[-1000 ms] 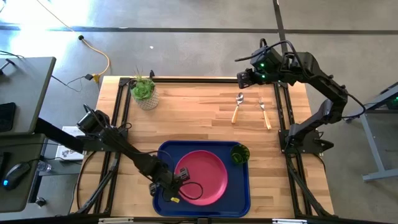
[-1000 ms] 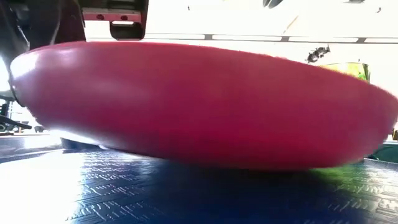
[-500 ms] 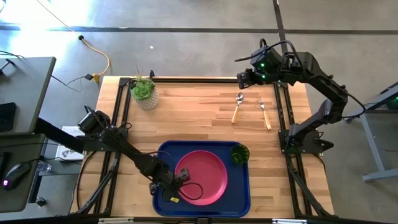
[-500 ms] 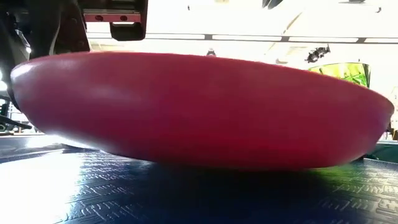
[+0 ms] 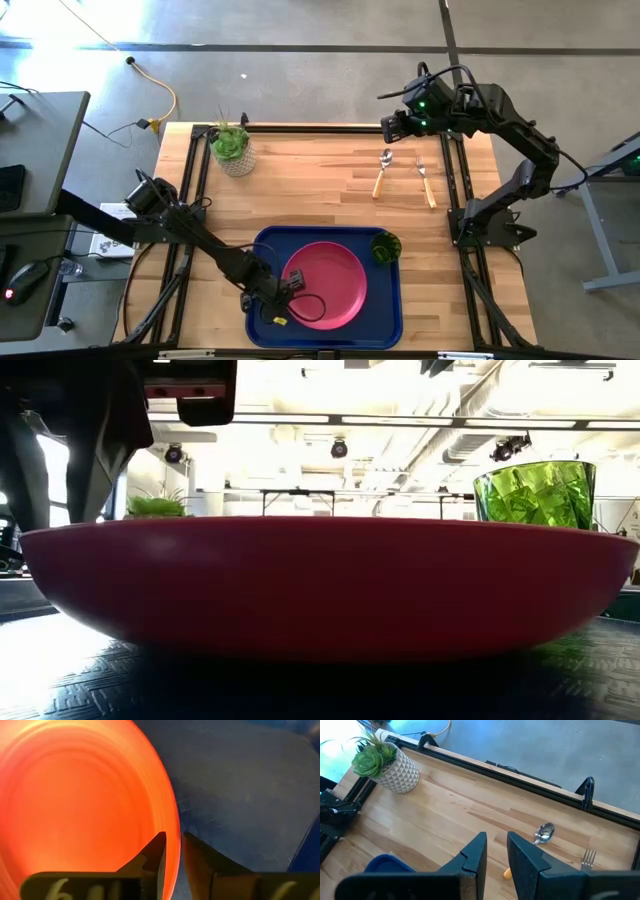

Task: Pick and place plate/cup/fork/spoon on tray
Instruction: Put the pink plate on the blue tray to the bottom left of the green cup, then put the yellow fork on the blue tray to the left side of the pink plate

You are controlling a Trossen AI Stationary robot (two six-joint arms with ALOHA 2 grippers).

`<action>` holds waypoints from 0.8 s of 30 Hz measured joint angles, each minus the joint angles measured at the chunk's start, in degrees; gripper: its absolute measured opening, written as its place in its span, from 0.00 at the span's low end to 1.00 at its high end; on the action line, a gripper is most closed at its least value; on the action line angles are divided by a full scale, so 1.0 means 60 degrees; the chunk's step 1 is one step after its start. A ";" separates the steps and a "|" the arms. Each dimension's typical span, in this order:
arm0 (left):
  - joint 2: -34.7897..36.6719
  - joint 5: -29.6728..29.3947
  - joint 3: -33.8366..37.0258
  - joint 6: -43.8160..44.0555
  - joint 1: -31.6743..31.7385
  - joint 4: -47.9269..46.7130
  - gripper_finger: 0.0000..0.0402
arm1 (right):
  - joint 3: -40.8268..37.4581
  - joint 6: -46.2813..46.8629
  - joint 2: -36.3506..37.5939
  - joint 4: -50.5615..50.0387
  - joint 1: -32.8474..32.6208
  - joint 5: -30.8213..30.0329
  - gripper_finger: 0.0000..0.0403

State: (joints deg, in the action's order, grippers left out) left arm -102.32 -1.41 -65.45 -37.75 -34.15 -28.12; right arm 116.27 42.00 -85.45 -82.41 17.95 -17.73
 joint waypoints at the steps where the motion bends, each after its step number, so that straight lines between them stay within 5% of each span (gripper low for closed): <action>1: 0.0007 -0.0030 0.0000 0.0040 0.0000 -0.0023 0.14 | 0.0000 0.0000 0.0000 0.0000 0.0000 0.0018 0.17; 11: 0.0682 -0.0263 -0.0011 0.1126 0.0000 -0.0556 0.16 | 0.0000 0.0542 0.0000 -0.0147 -0.0003 0.0326 0.17; 24: 0.1691 -0.2190 -0.0011 0.2128 0.0820 -0.1458 0.16 | -0.0596 0.1527 -0.0019 -0.1224 0.0042 0.1269 0.17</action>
State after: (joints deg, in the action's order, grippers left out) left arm -92.17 -14.55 -65.52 -24.99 -29.23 -36.86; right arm 112.69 51.16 -85.56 -89.76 18.20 -10.12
